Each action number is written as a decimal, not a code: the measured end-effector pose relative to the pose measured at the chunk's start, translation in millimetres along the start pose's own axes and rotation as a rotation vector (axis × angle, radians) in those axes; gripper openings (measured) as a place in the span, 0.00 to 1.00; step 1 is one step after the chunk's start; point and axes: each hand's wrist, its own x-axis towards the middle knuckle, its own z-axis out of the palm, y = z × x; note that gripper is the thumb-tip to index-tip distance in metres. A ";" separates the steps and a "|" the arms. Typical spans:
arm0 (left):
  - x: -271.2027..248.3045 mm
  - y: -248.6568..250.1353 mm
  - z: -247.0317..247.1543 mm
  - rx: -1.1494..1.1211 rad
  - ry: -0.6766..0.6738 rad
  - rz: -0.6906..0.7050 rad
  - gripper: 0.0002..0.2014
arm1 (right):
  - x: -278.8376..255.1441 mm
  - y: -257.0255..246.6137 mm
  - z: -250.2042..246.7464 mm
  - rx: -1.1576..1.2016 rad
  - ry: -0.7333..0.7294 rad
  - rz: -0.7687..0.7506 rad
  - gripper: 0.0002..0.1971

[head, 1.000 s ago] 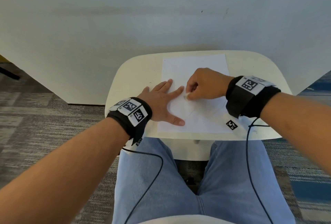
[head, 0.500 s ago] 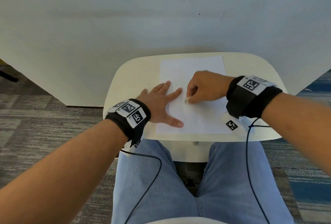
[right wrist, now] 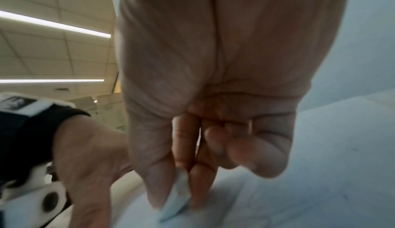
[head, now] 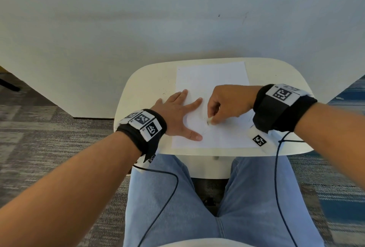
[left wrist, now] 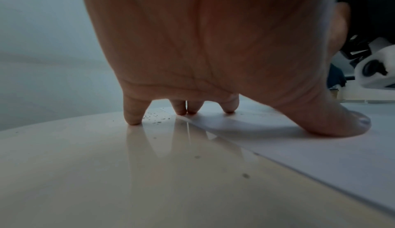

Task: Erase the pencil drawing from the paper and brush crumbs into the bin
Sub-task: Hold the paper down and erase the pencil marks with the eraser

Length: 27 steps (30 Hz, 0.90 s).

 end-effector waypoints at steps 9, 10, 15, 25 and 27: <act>0.0 0.2 -0.4 -0.011 -0.006 -0.003 0.58 | -4.2 1.4 1.1 -0.007 -0.040 -0.010 0.09; 0.1 0.2 -0.5 -0.012 -0.006 -0.003 0.58 | -2.5 4.1 -1.1 -0.023 0.028 0.001 0.09; -0.8 0.4 -0.6 -0.015 -0.006 -0.005 0.58 | -1.3 6.2 -0.8 -0.035 0.116 0.000 0.07; 0.2 0.9 -0.4 -0.012 -0.003 -0.005 0.58 | 4.1 -3.3 10.8 -0.029 0.111 -0.080 0.06; -0.4 0.9 -1.0 -0.012 -0.004 -0.007 0.58 | 7.3 -3.9 8.4 -0.039 0.132 -0.076 0.06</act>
